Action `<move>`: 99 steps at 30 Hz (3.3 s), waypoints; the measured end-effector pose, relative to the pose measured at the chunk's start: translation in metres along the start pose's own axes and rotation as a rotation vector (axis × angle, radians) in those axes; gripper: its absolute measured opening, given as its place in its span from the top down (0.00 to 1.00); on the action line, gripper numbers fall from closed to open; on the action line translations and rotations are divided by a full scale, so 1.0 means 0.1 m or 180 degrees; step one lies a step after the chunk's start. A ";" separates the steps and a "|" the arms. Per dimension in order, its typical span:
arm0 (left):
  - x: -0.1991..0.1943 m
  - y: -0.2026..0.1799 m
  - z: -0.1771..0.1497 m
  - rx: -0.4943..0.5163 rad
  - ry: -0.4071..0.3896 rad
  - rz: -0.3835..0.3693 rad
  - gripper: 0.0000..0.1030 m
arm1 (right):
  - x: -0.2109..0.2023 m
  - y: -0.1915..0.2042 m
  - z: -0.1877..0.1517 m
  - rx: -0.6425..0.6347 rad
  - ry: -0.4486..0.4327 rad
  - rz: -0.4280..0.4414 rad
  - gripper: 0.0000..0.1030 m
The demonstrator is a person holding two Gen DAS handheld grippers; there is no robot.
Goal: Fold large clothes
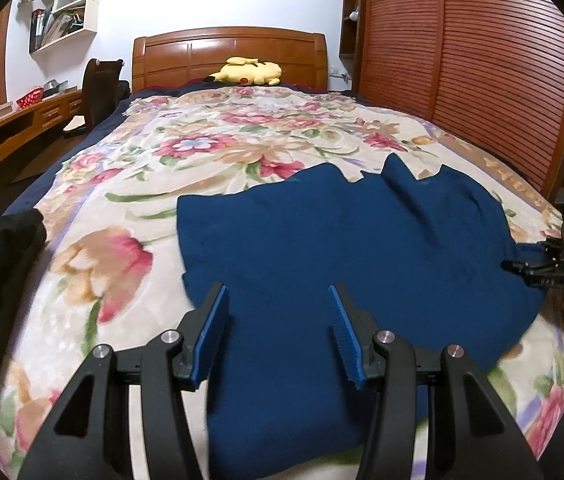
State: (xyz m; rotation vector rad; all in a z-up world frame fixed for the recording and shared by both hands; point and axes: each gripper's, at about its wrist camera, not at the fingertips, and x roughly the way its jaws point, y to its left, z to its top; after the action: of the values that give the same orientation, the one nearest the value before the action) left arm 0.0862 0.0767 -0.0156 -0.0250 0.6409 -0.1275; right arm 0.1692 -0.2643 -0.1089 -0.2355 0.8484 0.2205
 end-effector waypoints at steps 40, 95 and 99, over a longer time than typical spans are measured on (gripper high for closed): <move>-0.09 0.13 -0.69 -0.0450 0.0442 0.0155 0.42 | -0.18 0.92 0.02 -0.0316 -0.0345 0.0506 0.33; -0.26 -2.85 1.01 0.1108 0.0200 -0.1066 0.89 | -1.20 -0.54 -0.59 0.0602 -0.0786 -0.0066 0.45; -0.51 -2.60 0.95 0.1079 0.0023 -0.1077 0.68 | -1.19 -0.55 -0.60 0.0593 -0.0805 -0.0033 0.45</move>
State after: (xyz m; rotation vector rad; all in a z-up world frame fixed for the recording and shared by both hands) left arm 0.0734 -0.1766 0.1070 0.1950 0.6115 -0.5616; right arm 0.0659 -0.3459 -0.0499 -0.0359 0.6119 0.1565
